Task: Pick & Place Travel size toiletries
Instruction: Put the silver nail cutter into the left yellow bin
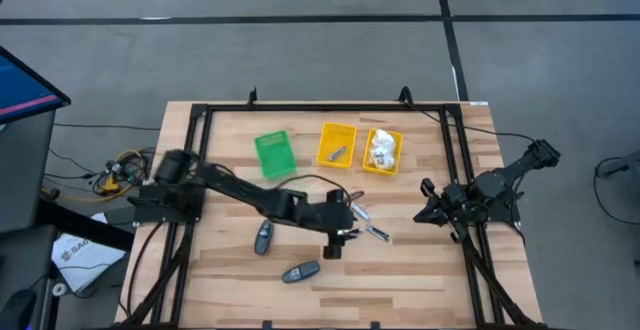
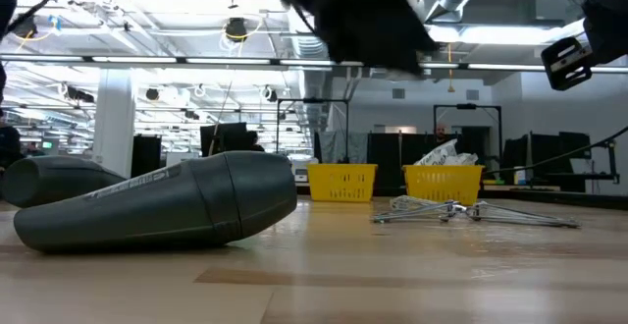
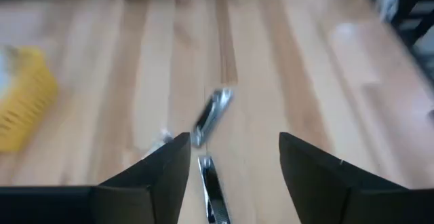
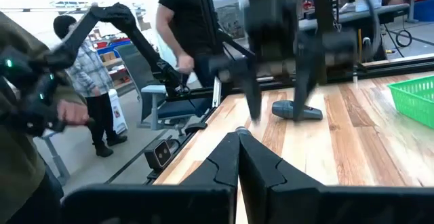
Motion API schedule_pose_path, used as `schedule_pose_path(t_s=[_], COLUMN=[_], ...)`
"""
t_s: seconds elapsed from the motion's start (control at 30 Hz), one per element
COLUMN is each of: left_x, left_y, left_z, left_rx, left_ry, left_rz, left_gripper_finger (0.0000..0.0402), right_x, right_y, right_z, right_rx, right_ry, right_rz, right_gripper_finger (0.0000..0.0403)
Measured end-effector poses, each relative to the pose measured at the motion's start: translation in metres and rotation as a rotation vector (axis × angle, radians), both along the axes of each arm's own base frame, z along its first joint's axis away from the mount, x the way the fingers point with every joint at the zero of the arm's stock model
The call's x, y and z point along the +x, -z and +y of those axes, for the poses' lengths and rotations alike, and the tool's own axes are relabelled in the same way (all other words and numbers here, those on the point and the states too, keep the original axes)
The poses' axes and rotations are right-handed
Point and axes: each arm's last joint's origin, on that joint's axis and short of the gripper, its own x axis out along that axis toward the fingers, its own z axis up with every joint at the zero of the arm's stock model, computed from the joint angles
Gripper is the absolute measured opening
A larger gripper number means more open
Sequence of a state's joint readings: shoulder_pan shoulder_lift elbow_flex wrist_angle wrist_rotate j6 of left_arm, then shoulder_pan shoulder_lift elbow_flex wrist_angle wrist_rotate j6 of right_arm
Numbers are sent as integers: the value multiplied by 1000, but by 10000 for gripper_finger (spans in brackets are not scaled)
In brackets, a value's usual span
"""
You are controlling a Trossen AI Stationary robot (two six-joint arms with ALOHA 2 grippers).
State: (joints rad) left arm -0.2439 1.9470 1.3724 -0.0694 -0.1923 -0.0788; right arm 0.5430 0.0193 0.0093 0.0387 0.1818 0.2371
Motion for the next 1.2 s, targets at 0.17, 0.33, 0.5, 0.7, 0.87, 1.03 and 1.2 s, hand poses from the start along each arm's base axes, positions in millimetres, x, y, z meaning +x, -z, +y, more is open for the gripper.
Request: schedule_pose_path(t_s=[0.17,0.33,0.5,0.7,0.87,1.03,1.2], left_x=[12,21,23,26,25,25,25], left_y=[42,74,103,116,118,119,118], left_z=[4,1,3,3,5,9,9], left_rx=[18,11,-6,-23,-2,9,-2], left_ry=[-14,-17,-59,-81,-140,-155,-163], left_rz=[78,74,136,137,141,151,151], left_gripper_finger=[258,298,301,277,199,91,44], right_x=[0,0,0,0,0,0,0], right_y=[0,0,0,0,0,0,0], right_z=[0,0,0,0,0,0,0], right_rx=[0,0,0,-1,-1,0,0], right_ry=[0,0,0,0,0,0,0], right_rz=[0,0,0,1,0,1,0], right_gripper_finger=[0,0,0,0,0,0,0])
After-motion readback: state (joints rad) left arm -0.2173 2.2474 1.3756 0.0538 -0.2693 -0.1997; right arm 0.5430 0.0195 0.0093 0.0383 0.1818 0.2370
